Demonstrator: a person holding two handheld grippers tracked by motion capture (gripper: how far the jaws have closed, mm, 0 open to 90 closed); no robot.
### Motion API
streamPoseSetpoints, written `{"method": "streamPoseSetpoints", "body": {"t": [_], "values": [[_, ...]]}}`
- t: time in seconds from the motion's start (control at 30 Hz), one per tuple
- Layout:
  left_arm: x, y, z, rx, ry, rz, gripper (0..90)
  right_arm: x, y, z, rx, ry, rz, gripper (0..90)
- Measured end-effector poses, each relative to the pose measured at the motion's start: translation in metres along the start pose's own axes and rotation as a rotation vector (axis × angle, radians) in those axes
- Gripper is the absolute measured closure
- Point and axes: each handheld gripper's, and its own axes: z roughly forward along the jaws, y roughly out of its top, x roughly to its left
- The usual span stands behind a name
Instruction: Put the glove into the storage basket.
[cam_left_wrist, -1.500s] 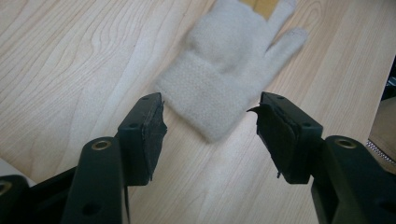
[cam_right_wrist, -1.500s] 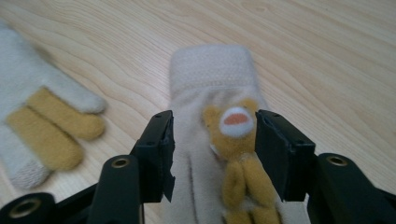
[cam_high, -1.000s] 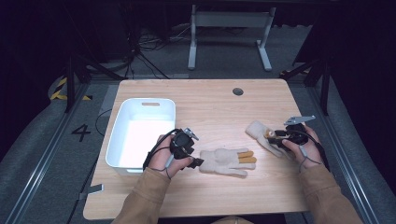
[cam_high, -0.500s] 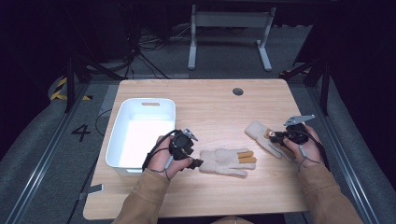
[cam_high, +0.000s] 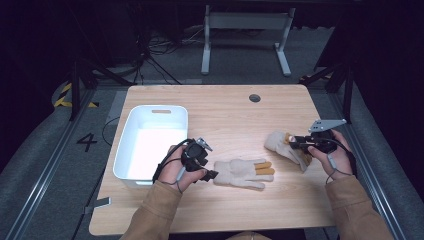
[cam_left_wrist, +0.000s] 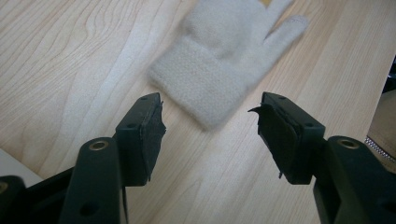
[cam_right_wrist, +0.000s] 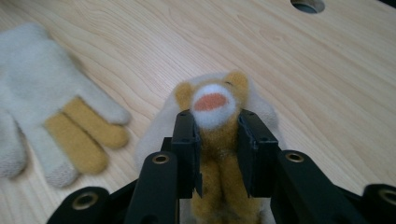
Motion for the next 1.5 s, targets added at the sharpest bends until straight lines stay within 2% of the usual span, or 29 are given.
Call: {"method": "streamPoseSetpoints", "body": {"t": [0.43,0.7,0.97,1.5], "values": [[-0.002,0.001,0.000,0.000,-0.007,0.005,41.0,0.016,0.018,-0.018,-0.051,0.054,-0.075,70.8],[-0.007,0.000,-0.002,-0.013,-0.034,0.014,41.0,0.025,0.028,-0.023,-0.080,0.095,-0.110,70.8],[-0.010,-0.006,-0.006,-0.008,-0.025,0.009,40.7,0.035,0.040,-0.021,-0.096,0.149,-0.149,70.7],[-0.011,-0.023,-0.015,-0.007,0.001,-0.023,40.6,0.053,0.064,-0.002,-0.110,0.258,-0.234,70.7]]}}
